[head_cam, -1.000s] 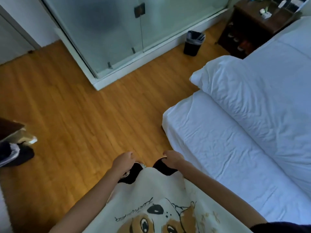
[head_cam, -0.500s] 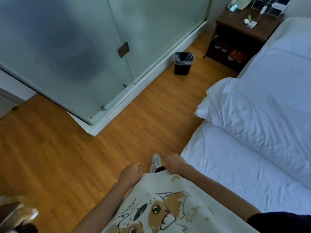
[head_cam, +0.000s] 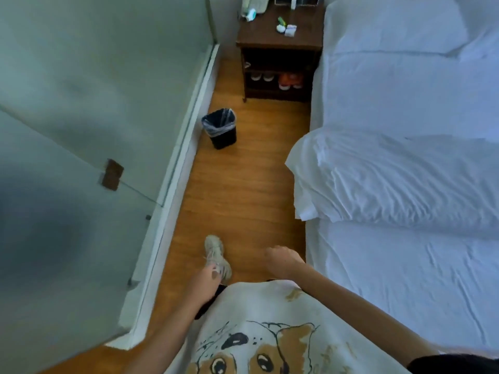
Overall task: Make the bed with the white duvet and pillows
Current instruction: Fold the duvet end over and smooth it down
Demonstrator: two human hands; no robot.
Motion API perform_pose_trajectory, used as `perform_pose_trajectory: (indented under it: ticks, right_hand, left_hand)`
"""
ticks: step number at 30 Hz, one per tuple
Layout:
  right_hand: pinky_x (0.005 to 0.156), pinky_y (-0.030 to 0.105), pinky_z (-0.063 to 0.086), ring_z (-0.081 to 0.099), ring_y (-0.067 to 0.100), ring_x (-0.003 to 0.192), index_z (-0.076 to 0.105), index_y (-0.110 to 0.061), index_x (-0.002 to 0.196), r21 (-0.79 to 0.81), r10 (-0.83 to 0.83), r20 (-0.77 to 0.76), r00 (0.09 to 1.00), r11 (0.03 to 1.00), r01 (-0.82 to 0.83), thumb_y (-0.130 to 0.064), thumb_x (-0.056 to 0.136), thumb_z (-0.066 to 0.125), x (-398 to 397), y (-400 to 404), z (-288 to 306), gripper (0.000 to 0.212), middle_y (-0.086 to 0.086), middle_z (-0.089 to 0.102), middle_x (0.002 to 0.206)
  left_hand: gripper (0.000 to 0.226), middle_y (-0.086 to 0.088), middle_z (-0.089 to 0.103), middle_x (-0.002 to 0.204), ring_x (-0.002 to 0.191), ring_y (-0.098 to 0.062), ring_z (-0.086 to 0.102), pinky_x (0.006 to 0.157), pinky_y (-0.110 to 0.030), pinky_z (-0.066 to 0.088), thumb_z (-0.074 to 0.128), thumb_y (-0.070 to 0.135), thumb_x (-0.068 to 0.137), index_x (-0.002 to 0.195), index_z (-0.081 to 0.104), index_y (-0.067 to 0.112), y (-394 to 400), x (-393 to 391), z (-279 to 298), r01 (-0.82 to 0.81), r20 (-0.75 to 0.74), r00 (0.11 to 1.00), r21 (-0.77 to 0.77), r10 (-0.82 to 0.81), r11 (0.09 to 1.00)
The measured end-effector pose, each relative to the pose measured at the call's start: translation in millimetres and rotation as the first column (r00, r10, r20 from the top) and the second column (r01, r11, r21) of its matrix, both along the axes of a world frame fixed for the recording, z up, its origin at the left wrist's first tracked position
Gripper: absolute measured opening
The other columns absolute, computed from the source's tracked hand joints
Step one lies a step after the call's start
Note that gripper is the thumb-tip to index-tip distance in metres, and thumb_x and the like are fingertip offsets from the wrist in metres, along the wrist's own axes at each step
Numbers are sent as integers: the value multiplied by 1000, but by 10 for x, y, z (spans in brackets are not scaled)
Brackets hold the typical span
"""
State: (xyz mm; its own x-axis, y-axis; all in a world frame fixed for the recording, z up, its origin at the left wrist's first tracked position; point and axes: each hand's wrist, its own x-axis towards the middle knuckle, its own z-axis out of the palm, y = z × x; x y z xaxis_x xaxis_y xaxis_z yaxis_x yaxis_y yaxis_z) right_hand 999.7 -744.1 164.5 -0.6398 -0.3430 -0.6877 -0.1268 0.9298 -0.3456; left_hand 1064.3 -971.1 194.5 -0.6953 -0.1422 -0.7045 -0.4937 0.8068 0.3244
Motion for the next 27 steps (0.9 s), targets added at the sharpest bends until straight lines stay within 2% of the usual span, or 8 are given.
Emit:
perform_pose_trajectory:
  ticks: [3,5,8,13,19,22,24,27]
  right_hand:
    - [77,32,54,59,16,84,60,-20,111,16,-213,-9,977,977,213,-22,97,46,-366,-92,-88,19,0,61,99]
    - [72,30,55,59,15,78,62,-19,108,26,-371,-2,929,928,370,-25,95,48,-586,-215,-126,20,-5,59,90]
    - [71,27,47,60,19,93,57,-17,115,-10,-606,30,795,795,607,-24,96,44,-846,-384,8,24,0,61,106]
    - [72,28,43,58,21,99,59,-17,115,-16,-857,55,512,512,859,-26,95,46,-984,-572,80,25,3,63,111]
    - [71,29,42,58,22,95,57,-14,115,71,-964,166,206,220,973,-24,95,43,-1166,-617,-272,26,4,64,113]
    - [73,28,42,59,23,102,57,-14,118,88,-975,205,88,107,990,-23,96,41,-1354,-519,-497,29,5,64,118]
    - [79,29,45,59,24,107,55,-14,122,105,-978,205,-30,-8,994,-25,97,40,-1485,-452,-570,31,6,63,122]
    - [89,33,47,59,24,111,53,-14,130,115,-954,181,-238,-220,969,-26,98,42,-1714,-358,-646,36,6,61,128]
  left_hand:
    - [33,-3,61,127,108,-17,58,83,-26,46,47,27,98,128,55,17,-252,-698,-99,135,0,991,41,-135,990]
    - [34,-3,61,128,108,-17,58,83,-27,47,48,28,97,129,55,17,-456,-1234,-109,294,26,955,14,-294,956]
    - [32,2,61,125,103,-15,58,73,-25,43,46,32,98,127,56,21,-594,-2004,-162,501,36,865,-24,-500,865]
    - [37,-1,59,129,112,-21,57,85,-30,48,43,33,98,131,53,21,-396,-3047,-226,767,78,641,-30,-763,641]
    - [36,-3,59,130,116,-23,55,92,-32,47,43,29,99,131,53,18,254,-3684,-401,917,102,393,26,-914,397]
    - [36,-1,58,130,116,-20,54,93,-32,46,43,30,98,131,52,20,458,-3924,-514,936,151,343,22,-927,350]
    - [36,0,59,129,115,-20,54,92,-31,46,44,30,98,131,52,20,556,-4081,-522,942,159,324,36,-933,333]
    - [37,1,59,128,115,-17,54,92,-30,46,44,30,98,132,51,20,680,-4320,-561,982,149,174,44,-973,183]
